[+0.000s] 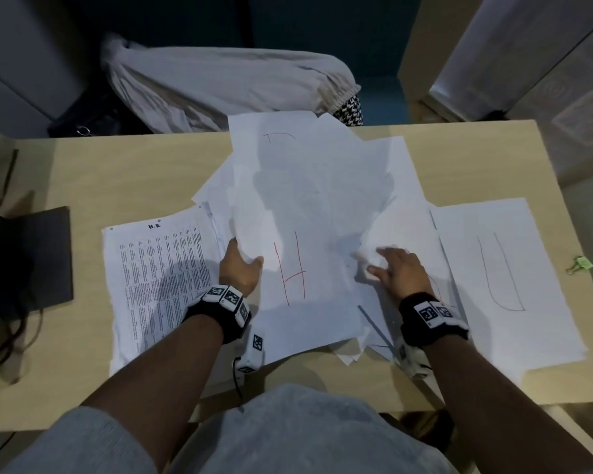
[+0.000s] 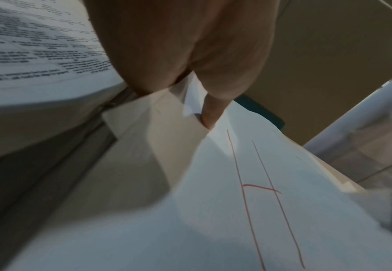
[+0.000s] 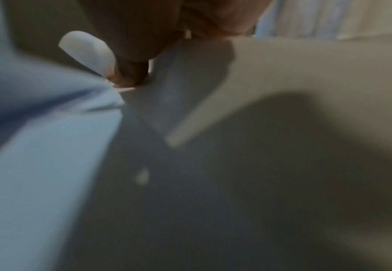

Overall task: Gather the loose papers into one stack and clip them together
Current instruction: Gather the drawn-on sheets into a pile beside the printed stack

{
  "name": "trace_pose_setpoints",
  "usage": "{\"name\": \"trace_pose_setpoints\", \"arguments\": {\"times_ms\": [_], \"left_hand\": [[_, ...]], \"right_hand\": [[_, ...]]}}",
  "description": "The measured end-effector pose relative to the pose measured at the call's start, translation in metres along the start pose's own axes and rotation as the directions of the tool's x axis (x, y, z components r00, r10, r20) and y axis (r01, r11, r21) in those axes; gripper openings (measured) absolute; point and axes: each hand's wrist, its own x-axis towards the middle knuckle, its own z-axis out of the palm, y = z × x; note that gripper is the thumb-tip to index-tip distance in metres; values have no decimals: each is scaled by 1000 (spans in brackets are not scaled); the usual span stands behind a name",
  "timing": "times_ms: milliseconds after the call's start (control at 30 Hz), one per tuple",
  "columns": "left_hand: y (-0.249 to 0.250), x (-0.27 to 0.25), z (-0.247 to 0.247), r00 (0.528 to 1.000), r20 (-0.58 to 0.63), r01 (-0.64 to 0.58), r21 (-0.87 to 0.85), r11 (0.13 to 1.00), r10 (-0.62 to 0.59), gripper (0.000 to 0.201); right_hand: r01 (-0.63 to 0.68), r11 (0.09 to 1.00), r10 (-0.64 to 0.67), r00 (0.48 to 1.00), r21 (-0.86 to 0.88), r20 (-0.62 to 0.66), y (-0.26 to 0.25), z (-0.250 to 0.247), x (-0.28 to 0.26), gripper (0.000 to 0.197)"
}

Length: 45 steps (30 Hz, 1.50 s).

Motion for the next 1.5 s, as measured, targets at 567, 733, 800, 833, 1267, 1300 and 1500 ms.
{"name": "trace_pose_setpoints", "arguments": {"times_ms": [567, 733, 800, 833, 1267, 1300, 1500], "left_hand": [[15, -24, 26, 954, 248, -61, -398, 915, 172, 72], [8, -14, 31, 987, 134, -75, -124, 990, 91, 55], [10, -14, 27, 991, 113, -61, -69, 996, 68, 55], [10, -12, 26, 992, 117, -46, -34, 998, 50, 60], [-6, -2, 32, 983, 72, -168, -34, 985, 170, 90], [-7, -3, 33, 980, 66, -187, -25, 982, 188, 92], [-1, -10, 36, 983, 57, -174, 15, 985, 173, 89]], "right_hand": [[-133, 920, 86, 986, 369, 141, -152, -5, 58, 52], [-132, 849, 89, 990, 511, 108, -122, -4, 50, 33], [-139, 882, 177, 983, 450, -42, -82, -13, 43, 35], [-180, 908, 237, 966, 379, -108, -57, -16, 39, 38], [-408, 905, 410, 912, -118, -5, 34, -16, -8, 42], [-396, 913, 397, 918, -98, -10, 26, -20, -7, 32], [-303, 951, 297, 950, -55, -95, -19, -9, -4, 32]]}}
